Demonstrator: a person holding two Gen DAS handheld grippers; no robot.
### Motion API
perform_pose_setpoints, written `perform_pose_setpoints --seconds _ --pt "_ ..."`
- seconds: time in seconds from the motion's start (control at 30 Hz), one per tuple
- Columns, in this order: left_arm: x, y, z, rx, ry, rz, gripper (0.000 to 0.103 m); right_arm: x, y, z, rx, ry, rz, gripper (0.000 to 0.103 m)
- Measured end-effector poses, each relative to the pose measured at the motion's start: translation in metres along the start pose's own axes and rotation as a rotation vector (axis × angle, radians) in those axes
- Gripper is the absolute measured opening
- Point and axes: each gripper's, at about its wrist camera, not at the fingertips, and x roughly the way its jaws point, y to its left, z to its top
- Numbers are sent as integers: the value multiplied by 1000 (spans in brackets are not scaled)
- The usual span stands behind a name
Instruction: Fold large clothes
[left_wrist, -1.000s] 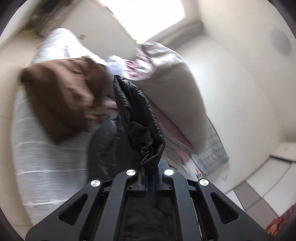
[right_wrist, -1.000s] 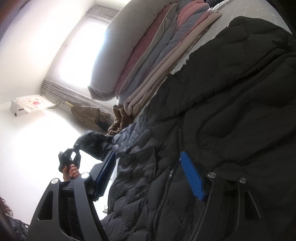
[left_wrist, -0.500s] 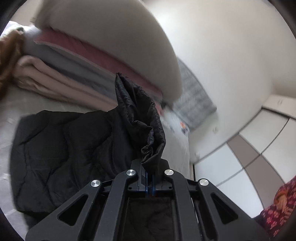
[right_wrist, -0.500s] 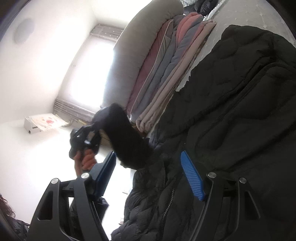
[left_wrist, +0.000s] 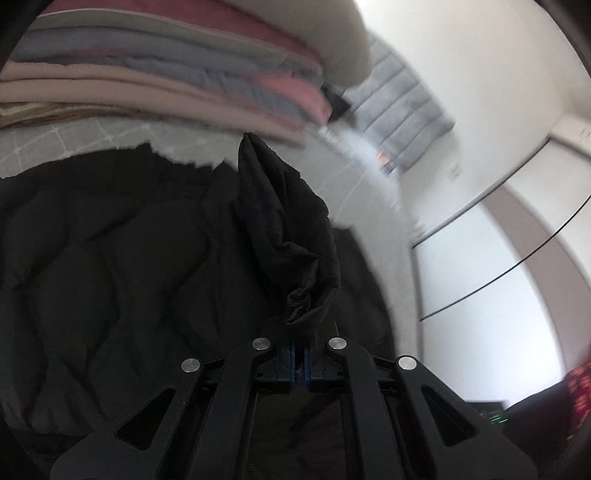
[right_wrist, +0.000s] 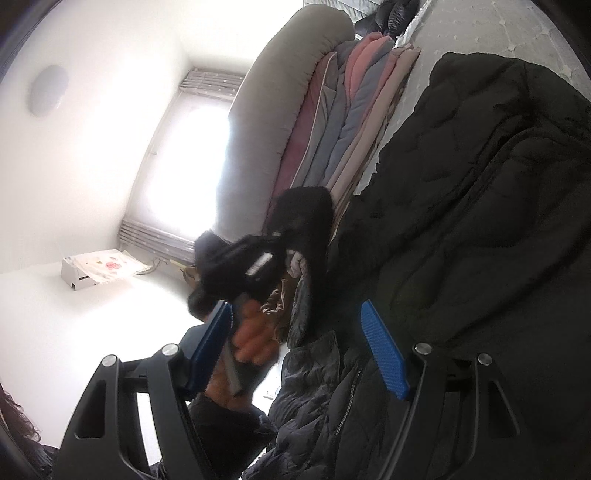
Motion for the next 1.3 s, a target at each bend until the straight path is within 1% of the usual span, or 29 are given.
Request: perform_pose_setpoints --seconds 0.13,0.17,0.2,0.23,0.27,0.3,0.33,0.37,0.43,0.47,0.53,0.6,0.63,0.67,0.7,0.77,0.87,0.93,1.0,1.13,1.23,1.3 --pt "29 -6 -8 40 65 131 3 3 -2 -1 2 2 2 71" --pt "29 0 -12 47 77 156 3 3 -2 -1 2 2 3 71" --pt "38 -2 -14 63 97 206 6 4 -2 -1 3 2 3 71" --pt "39 -7 -17 70 108 228 9 3 -2 -1 4 2 4 71" --pt "45 -3 -16 75 126 248 12 3 -2 -1 6 2 5 71" --pt "52 -5 -19 86 149 272 19 3 -2 -1 7 2 5 71" --pt "57 -9 -18 97 163 289 29 2 -2 -1 8 1 6 71" --pt "65 -11 -17 118 178 307 34 2 -2 -1 10 0 7 71" --pt "71 -21 -21 173 190 340 49 0 -2 -1 12 -5 11 71" --pt "73 -25 -21 196 205 352 51 -1 -1 -1 12 -9 11 71" --pt "69 -37 -19 221 194 360 51 -3 -1 -1 12 -20 13 71" --pt "60 -45 -16 228 155 345 51 -7 0 0 12 -36 18 71" --pt "50 -49 -13 230 121 331 52 -8 0 0 12 -41 20 71" --pt "49 -50 -9 230 109 325 54 -10 1 1 12 -50 25 71" --pt "46 -50 -6 222 103 315 58 -11 1 1 11 -56 27 71" --pt "51 -46 -4 202 125 301 60 -13 1 -1 8 -59 26 71" --pt "74 -29 -6 153 204 278 60 -13 -1 -2 12 -60 24 71" --pt "87 -20 -9 133 230 282 60 -13 -1 -3 13 -60 22 71" --pt "94 -16 -14 148 232 295 60 -14 -2 -3 13 -60 18 71" --pt "96 -20 -20 215 222 345 60 -12 -2 -3 11 -55 11 71" --pt "85 -31 -25 274 173 399 60 -11 -3 -3 8 -53 0 71" --pt "68 -41 -31 330 121 442 60 -12 -3 -2 5 -57 -6 72"
